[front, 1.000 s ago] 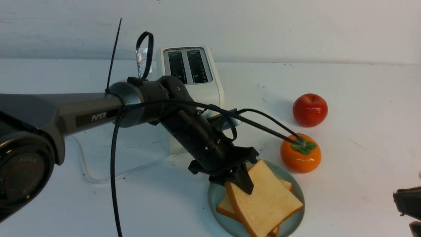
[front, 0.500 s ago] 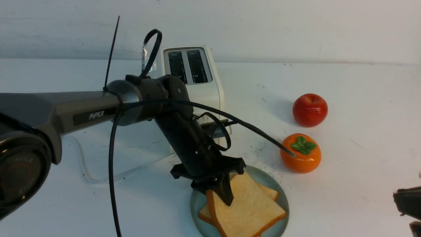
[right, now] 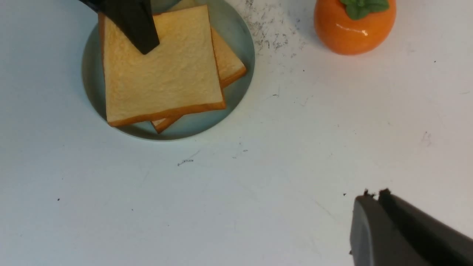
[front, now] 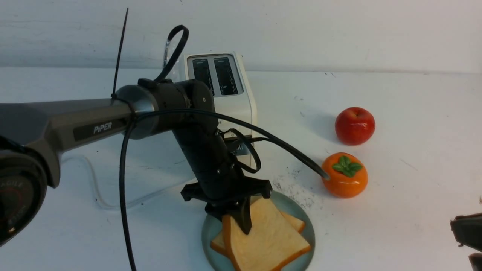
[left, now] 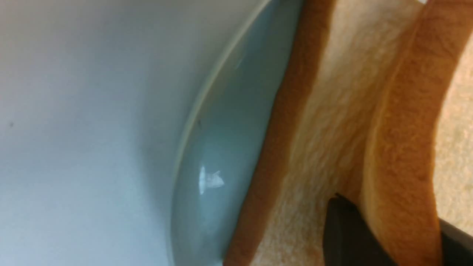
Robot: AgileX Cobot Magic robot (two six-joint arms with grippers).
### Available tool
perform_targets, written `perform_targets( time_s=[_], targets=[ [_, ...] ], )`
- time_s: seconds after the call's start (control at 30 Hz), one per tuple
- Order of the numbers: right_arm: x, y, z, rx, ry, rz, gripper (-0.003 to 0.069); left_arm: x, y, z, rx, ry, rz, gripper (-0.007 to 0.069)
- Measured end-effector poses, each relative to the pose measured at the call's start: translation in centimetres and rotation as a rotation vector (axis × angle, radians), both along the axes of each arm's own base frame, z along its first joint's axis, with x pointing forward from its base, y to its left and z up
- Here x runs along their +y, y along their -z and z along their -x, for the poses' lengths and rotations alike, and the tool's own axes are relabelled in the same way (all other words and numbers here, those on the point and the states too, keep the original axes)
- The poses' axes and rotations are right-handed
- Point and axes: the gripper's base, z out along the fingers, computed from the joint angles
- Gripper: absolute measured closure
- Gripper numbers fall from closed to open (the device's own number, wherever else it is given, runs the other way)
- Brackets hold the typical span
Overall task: Take toasted bread from bread machine on white table place on plate.
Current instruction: 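Place the slice of bread on the plate with the left gripper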
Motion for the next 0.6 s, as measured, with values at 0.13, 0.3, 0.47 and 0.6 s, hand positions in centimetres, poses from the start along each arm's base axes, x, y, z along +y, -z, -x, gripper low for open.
perform_targets(
  time_s=[0.13, 0.3, 0.47, 0.6],
  targets=[
    [0.0, 0.0, 0.0, 0.000, 0.000, 0.000, 0.0636, 0.2, 0.1, -0.1, -0.001, -0.017, -0.029, 0.0326],
    [0.0, 0.0, 0.0, 0.000, 0.000, 0.000, 0.0636, 0.7, 0.1, -0.1, -0.016, -0.007, -0.083, 0.0164],
    [0.0, 0.2, 0.0, 0.005, 0.000, 0.003, 0.0635, 1.5, -1.1, 0.1, -0.052, -0.026, -0.149, 0.0108],
    [0.0, 0.6, 0.0, 0.016, 0.000, 0.009, 0.0635, 2.2, -2.5, 0.3, -0.101, -0.029, -0.194, 0.0103]
  ],
)
